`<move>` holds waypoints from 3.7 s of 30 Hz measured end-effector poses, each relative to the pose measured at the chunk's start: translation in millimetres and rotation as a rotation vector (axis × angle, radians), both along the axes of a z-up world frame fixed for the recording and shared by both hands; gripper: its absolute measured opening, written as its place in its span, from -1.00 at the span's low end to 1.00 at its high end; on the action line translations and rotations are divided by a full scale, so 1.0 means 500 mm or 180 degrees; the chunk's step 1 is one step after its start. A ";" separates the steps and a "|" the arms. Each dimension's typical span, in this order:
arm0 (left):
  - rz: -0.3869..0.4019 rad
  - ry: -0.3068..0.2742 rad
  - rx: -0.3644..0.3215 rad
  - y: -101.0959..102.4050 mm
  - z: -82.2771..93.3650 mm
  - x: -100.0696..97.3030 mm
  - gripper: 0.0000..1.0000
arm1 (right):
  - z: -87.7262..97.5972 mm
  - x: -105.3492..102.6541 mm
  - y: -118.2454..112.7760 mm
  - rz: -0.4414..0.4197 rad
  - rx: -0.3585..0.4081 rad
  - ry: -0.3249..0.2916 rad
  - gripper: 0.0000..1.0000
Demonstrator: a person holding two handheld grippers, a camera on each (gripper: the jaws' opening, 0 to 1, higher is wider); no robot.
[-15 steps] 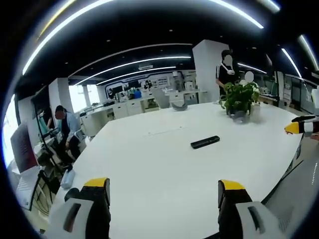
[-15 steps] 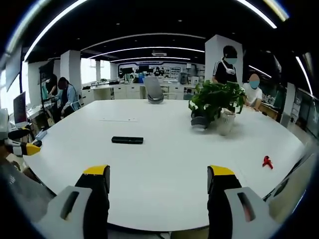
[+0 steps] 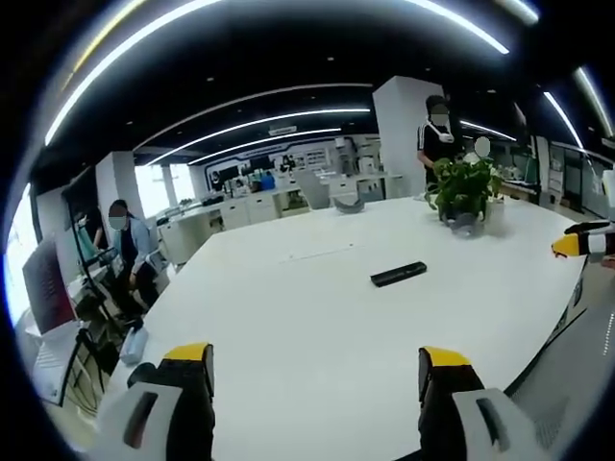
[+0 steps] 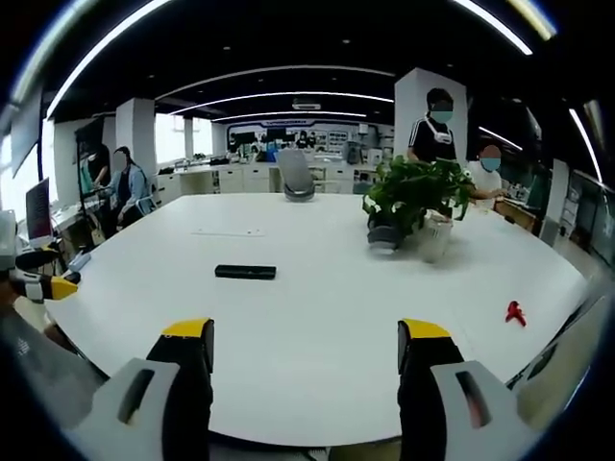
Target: Press the specified remote control buttons in sequence, fully releasing each button before pressing the next.
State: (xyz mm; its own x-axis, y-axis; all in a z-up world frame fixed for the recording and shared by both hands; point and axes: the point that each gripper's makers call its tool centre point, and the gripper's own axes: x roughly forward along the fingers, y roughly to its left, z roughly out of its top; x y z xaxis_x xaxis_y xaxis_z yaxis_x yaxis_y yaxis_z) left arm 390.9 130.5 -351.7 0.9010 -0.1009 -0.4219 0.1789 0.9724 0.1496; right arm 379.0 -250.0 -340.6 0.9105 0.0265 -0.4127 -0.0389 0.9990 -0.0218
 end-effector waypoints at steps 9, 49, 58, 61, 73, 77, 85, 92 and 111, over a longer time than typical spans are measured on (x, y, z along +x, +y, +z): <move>0.0003 0.0027 -0.0012 -0.001 -0.002 -0.001 0.81 | 0.004 0.000 -0.001 0.0009 0.0007 -0.0046 0.58; -0.0144 0.0138 -0.0125 -0.020 -0.003 0.001 0.74 | 0.003 -0.001 -0.006 -0.0010 -0.0069 -0.0033 0.49; -0.0527 0.0339 -0.0090 -0.048 0.009 0.016 0.60 | 0.001 -0.002 -0.009 -0.0031 -0.0081 -0.0005 0.46; -0.0638 0.0320 -0.0148 -0.058 0.029 0.033 0.59 | -0.001 -0.002 -0.009 -0.0033 -0.0082 0.0008 0.43; -0.1152 0.0356 0.0057 -0.107 0.057 0.114 0.59 | -0.014 -0.006 -0.004 0.0019 -0.0039 0.0139 0.03; -0.1391 0.0343 0.0160 -0.130 0.072 0.143 0.56 | -0.012 -0.007 -0.004 0.0006 -0.0025 0.0125 -0.07; -0.1675 0.0376 0.0355 -0.157 0.097 0.208 0.48 | -0.018 -0.009 -0.008 -0.0031 -0.0021 0.0178 -0.13; -0.1925 0.0393 0.0503 -0.190 0.109 0.252 0.44 | -0.025 -0.009 -0.010 -0.0035 -0.0050 0.0239 -0.19; -0.2422 0.0659 0.0704 -0.277 0.074 0.349 0.21 | -0.035 -0.011 -0.014 -0.0048 -0.0105 0.0337 -0.35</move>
State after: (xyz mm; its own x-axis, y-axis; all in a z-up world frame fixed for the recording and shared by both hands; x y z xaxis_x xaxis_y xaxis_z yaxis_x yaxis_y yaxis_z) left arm 565.2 -8.1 -314.6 0.5211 -0.5483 -0.6541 0.8231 0.5256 0.2152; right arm 373.6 -257.2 -358.2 0.8620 -0.0021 -0.5069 -0.0276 0.9983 -0.0511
